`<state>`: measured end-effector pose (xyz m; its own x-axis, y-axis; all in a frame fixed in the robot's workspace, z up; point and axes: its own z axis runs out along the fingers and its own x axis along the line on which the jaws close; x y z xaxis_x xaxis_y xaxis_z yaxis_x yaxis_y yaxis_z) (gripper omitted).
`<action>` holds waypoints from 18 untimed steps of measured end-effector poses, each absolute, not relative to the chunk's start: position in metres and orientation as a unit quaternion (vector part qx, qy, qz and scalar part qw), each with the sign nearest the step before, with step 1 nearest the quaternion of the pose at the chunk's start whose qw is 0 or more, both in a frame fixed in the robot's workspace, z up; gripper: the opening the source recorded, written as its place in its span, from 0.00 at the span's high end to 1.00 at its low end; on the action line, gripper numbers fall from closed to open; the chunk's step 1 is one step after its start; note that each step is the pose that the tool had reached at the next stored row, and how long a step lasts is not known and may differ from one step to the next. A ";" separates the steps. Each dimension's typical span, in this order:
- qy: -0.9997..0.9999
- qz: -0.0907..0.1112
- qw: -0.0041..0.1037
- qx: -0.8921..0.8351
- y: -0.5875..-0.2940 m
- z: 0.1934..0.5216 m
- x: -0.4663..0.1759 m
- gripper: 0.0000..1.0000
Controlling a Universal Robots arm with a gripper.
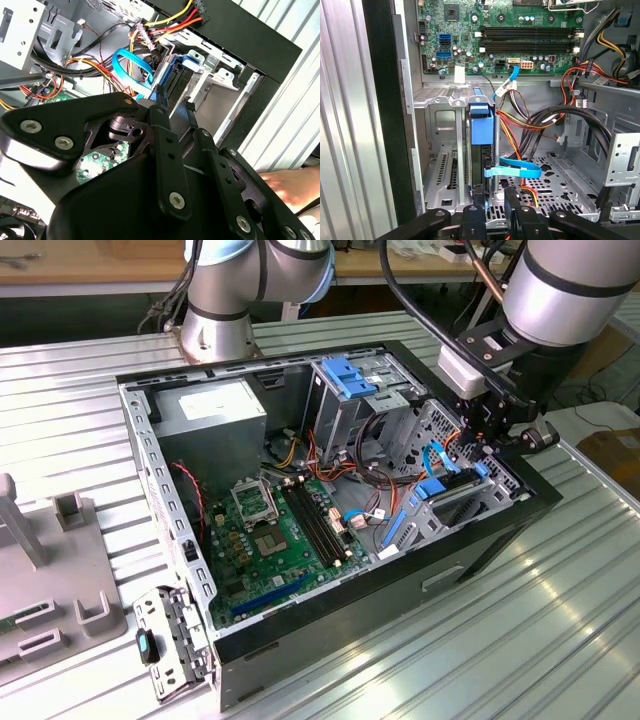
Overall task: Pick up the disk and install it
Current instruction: 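Insert the first disk wire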
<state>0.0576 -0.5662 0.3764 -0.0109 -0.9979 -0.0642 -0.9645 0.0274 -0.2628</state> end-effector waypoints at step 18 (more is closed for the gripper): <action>0.707 -0.069 0.113 -0.694 -0.561 0.382 0.089 0.70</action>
